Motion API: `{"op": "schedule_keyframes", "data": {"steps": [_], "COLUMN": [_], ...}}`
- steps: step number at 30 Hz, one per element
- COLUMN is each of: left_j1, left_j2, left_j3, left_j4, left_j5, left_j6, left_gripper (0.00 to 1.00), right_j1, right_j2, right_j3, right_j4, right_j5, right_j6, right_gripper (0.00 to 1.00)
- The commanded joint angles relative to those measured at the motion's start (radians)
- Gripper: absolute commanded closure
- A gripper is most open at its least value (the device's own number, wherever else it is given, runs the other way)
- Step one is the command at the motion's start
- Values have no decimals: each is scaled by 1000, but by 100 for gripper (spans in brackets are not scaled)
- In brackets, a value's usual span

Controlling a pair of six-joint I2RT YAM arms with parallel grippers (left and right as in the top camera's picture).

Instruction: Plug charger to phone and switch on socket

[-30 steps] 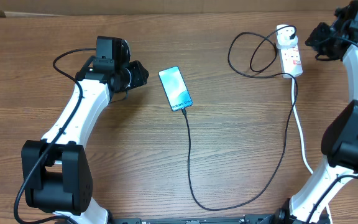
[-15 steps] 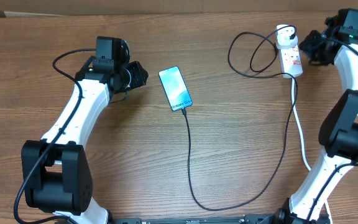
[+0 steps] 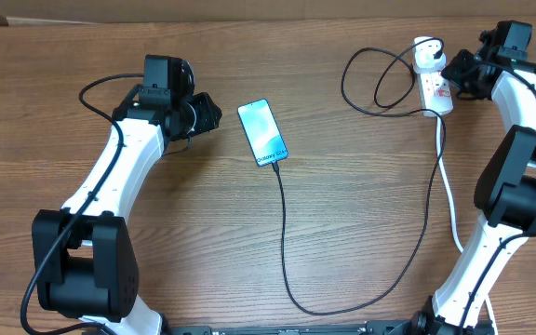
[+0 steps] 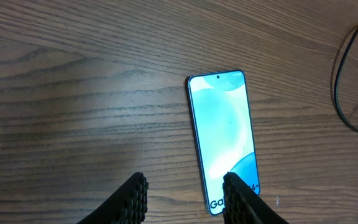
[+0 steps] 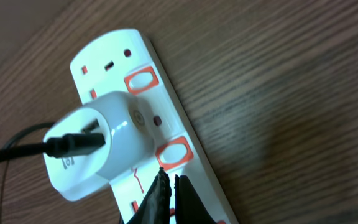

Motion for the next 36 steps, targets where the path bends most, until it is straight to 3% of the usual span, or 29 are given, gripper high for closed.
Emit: {"op": "schedule_keyframes", "data": {"steps": [1, 26, 29, 31, 36], "left_j1": [-9, -9, -9, -9, -9], "left_j2": [-11, -11, -11, -11, -11], "left_j3": [-2, -2, -2, -2, -2], "left_j4": [-3, -6, -6, -6, -6], "left_j5": [-9, -9, -9, -9, -9], "left_j6": [18, 18, 18, 18, 18], "left_gripper": [63, 61, 61, 61, 60], "right_j1": [14, 21, 21, 21, 22], "right_j2": [3, 24, 24, 24, 24], "right_j3": [26, 26, 26, 26, 26], "right_j4": [20, 6, 4, 3, 3], "right_j5": [7, 41, 41, 41, 41], "right_j6": [7, 6, 6, 6, 5], "right_gripper": [96, 96, 91, 75, 79]}}
